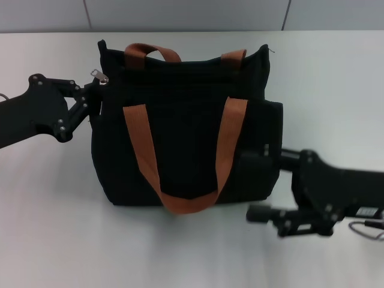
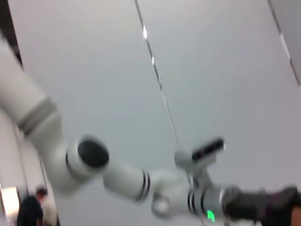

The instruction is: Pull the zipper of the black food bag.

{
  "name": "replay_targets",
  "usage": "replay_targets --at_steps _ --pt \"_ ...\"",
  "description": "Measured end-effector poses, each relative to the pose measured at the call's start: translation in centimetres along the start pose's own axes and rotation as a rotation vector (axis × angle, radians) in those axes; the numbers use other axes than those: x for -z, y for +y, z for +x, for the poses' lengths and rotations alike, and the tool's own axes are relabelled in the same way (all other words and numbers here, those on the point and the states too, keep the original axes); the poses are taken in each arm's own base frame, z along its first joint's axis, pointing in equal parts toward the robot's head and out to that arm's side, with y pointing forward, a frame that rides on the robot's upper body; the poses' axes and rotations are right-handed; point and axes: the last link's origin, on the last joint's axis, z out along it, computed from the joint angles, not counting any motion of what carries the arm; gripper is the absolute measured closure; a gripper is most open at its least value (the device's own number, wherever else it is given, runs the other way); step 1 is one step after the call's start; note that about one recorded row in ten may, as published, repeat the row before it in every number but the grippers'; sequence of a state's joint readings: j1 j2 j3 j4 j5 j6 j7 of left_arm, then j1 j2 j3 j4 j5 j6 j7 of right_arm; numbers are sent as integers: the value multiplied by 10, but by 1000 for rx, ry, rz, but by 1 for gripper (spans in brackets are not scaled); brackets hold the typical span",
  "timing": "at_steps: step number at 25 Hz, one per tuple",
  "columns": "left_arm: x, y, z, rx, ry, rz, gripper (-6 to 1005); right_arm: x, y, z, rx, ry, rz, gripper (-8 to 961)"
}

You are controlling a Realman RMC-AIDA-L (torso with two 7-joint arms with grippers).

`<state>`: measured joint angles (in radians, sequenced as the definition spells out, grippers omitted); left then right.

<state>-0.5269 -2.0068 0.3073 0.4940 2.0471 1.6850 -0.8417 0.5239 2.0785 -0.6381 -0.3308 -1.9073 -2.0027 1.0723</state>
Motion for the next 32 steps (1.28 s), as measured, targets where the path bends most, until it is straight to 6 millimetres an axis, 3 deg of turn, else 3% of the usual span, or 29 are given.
replay_targets --at_steps 6,12,23,32 --pt "-2 2 1 -25 25 15 971 -7 -21 -35 -165 -84 12 113" --pt "-2 5 1 -29 33 11 969 -23 -44 -70 -281 -44 -4 114" --pt "-3 9 0 -55 57 33 966 -80 -86 -125 -387 184 16 114" --pt "-3 10 0 -54 61 37 963 -129 -104 -141 -395 356 67 113"
